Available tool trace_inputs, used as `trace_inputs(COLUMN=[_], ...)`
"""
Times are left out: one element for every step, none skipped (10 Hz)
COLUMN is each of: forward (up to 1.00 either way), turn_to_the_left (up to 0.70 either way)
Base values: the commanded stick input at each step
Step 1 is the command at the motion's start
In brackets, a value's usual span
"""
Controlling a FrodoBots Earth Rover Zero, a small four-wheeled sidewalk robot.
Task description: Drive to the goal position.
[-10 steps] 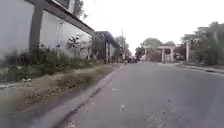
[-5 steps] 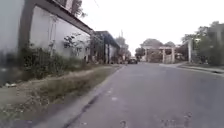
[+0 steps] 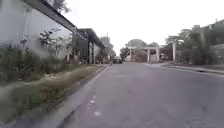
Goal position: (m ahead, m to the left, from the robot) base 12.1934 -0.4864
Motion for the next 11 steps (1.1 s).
trace_inputs(forward=[1.0,1.0,1.0,1.0,1.0,1.0,1.0,1.0,1.0,1.0,1.0], turn_to_the_left=[0.0,0.0,0.0,0.0,0.0,0.0,0.0,-0.04,-0.4,-0.4,-0.4])
